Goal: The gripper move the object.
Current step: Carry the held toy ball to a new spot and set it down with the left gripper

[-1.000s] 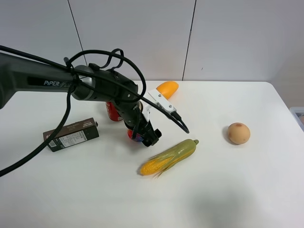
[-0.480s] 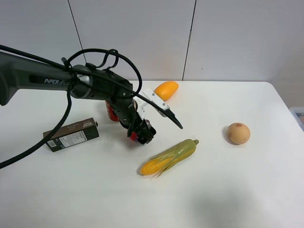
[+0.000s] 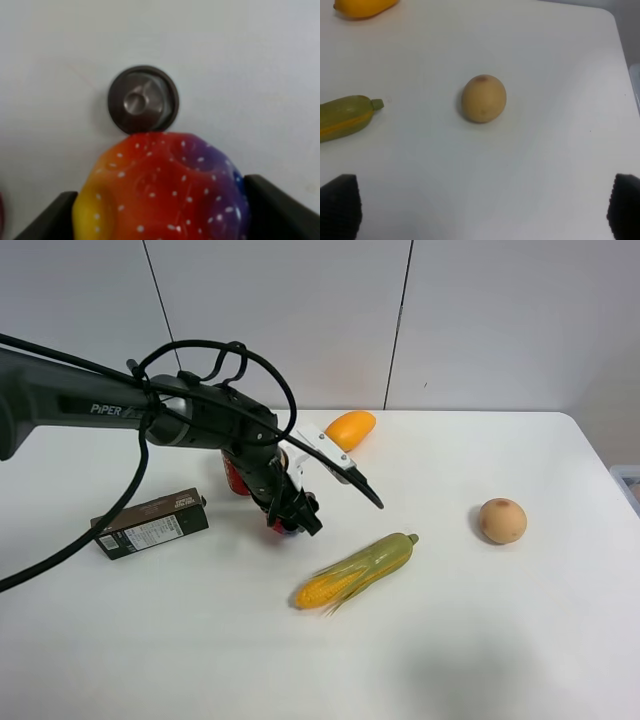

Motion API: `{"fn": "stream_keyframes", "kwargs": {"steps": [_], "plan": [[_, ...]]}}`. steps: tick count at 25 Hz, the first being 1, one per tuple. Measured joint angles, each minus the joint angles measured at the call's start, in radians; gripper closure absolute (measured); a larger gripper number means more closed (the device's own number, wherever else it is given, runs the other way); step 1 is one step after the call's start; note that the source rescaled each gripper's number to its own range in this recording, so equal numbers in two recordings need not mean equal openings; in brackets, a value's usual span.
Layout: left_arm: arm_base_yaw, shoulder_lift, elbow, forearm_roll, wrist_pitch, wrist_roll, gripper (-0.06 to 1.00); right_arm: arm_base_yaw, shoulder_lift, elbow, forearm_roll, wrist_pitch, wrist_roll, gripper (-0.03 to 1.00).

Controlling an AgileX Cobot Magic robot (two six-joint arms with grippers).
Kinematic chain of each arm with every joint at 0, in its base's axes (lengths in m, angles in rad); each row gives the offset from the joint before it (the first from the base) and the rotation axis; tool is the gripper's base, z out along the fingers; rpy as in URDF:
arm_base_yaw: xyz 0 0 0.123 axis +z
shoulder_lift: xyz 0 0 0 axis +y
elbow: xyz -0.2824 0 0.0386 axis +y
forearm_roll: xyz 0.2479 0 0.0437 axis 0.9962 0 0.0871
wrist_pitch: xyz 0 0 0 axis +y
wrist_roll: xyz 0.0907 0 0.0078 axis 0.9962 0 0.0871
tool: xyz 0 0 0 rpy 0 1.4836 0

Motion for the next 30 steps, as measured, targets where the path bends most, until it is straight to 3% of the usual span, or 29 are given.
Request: {"fn": "stream_keyframes", "kwargs": {"steps": [6, 10, 15, 22, 27, 30], "plan": [[-0.022, -0.174, -0.008, -0.001, 0.033, -0.002, 0.91, 0.000, 0.000, 0.000, 0.000, 0.000, 0.000, -0.03], [-0.036, -0.254, -0.010, -0.007, -0.030, -0.003, 0.91, 0.000, 0.000, 0.000, 0.000, 0.000, 0.000, -0.03], [-0.038, -0.248, -0.021, -0.038, -0.192, -0.003, 0.91, 0.000, 0.000, 0.000, 0.000, 0.000, 0.000, -0.03], [-0.056, -0.201, -0.021, -0.058, -0.581, -0.004, 0.91, 0.000, 0.000, 0.000, 0.000, 0.000, 0.000, -0.03], [-0.082, -0.150, -0.048, -0.060, -0.691, -0.004, 0.91, 0.000, 0.000, 0.000, 0.000, 0.000, 0.000, -0.03], [-0.094, -0.086, -0.126, -0.059, -0.695, -0.025, 0.91, 0.000, 0.000, 0.000, 0.000, 0.000, 0.000, -0.03]]}}
